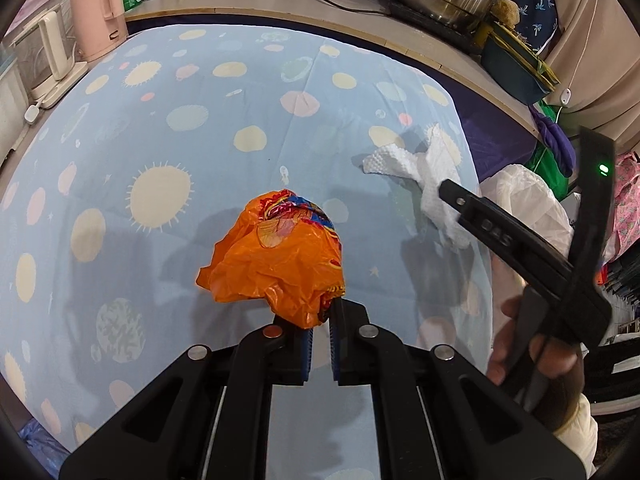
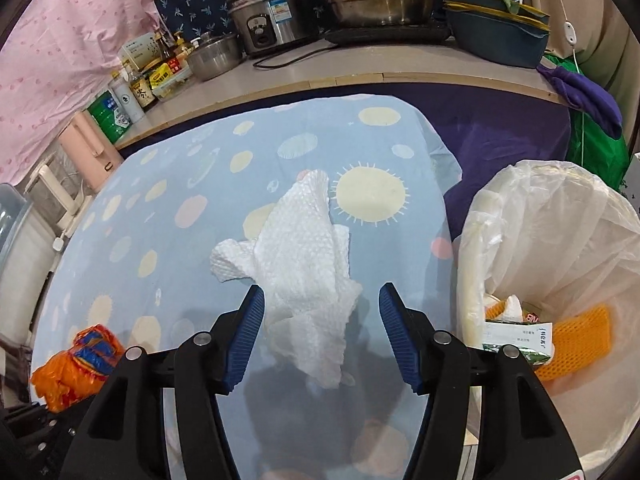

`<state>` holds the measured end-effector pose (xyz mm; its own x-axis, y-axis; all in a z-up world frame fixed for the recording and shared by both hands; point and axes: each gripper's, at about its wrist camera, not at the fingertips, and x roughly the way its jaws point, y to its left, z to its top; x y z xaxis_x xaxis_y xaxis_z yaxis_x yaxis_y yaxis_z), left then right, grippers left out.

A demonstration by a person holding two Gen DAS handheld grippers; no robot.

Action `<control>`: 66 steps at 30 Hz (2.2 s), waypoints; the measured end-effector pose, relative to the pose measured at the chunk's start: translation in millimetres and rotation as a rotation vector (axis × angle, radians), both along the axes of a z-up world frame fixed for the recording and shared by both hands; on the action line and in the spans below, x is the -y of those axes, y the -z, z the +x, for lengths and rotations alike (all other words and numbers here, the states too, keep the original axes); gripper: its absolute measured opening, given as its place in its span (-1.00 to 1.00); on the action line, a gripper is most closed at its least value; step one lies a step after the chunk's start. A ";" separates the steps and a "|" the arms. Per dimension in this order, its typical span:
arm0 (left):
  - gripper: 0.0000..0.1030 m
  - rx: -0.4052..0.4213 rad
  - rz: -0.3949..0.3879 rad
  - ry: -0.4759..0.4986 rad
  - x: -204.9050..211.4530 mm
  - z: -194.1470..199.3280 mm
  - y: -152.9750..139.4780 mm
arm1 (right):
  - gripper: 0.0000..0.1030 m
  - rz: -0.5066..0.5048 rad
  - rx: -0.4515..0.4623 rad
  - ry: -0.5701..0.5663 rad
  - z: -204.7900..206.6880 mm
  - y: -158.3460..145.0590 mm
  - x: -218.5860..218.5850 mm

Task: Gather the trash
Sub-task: 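Carry the orange bag and paper towel over the bin and open both tools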

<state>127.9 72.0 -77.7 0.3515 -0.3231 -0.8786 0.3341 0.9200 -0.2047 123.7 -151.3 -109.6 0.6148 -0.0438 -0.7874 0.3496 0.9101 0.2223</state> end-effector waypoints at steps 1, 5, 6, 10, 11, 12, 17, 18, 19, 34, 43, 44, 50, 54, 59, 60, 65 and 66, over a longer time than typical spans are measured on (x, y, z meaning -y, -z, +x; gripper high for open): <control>-0.87 -0.001 0.000 0.000 -0.3 -0.7 -0.3 | -0.15 0.004 -0.010 -0.004 3.5 3.1 -0.9; -0.88 0.002 0.000 0.001 -1.9 -3.1 -2.3 | -0.85 0.018 -0.029 -0.028 7.3 4.2 -5.4; -0.88 0.004 -0.001 0.000 -2.0 -4.2 -3.5 | -0.88 0.022 -0.017 -0.032 4.6 0.1 -5.8; -0.88 0.014 -0.007 0.005 0.0 -8.3 -10.3 | -0.90 0.042 0.049 -0.032 -13.6 -26.8 -4.2; -0.88 0.019 -0.011 0.009 1.2 -10.0 -12.9 | -0.90 0.046 0.073 -0.030 -20.5 -36.8 -2.8; -0.88 0.025 -0.015 0.014 2.7 -12.2 -16.5 | -0.90 0.046 0.092 -0.028 -26.5 -46.0 -1.3; -0.88 0.065 -0.042 0.051 16.9 -23.9 -37.9 | -0.90 0.029 0.182 -0.007 -59.6 -90.1 11.7; -0.87 0.073 -0.050 0.061 21.0 -26.7 -42.9 | -0.90 0.017 0.197 0.002 -66.8 -97.6 14.9; -0.87 0.079 -0.057 0.069 25.2 -29.2 -47.0 | -0.90 0.004 0.209 0.012 -72.5 -104.0 18.6; -0.87 0.179 -0.149 0.255 115.7 -67.2 -104.8 | -0.90 -0.084 0.287 0.206 -157.9 -153.6 92.6; -0.87 0.200 -0.168 0.345 162.2 -86.8 -117.8 | -0.90 -0.100 0.284 0.292 -191.5 -153.6 127.3; -0.87 0.200 -0.167 0.354 167.0 -88.6 -117.8 | -0.90 -0.102 0.283 0.296 -193.5 -152.9 128.9; -0.87 0.198 -0.160 0.400 192.4 -97.2 -115.9 | -0.90 -0.099 0.268 0.321 -203.4 -146.9 139.5; -0.87 0.196 -0.152 0.417 204.9 -101.5 -112.2 | -0.90 -0.090 0.249 0.329 -204.4 -140.4 144.7; -0.87 0.187 -0.139 0.431 217.4 -102.5 -105.8 | -0.90 -0.078 0.229 0.334 -202.3 -131.8 149.7; -0.87 0.186 -0.136 0.433 219.3 -102.4 -104.7 | -0.90 -0.075 0.226 0.336 -202.2 -130.0 150.7; -0.87 0.175 -0.126 0.437 226.6 -99.7 -98.2 | -0.90 -0.067 0.212 0.341 -200.3 -124.5 153.3; -0.87 0.172 -0.125 0.437 227.7 -98.8 -96.8 | -0.90 -0.067 0.210 0.341 -199.8 -123.6 153.9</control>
<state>29.1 -155.7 19.1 0.2963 -0.5721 -0.7648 0.7221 0.6583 -0.2126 -76.0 -305.2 14.0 0.7036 -0.3198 -0.6345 0.5869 0.7649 0.2654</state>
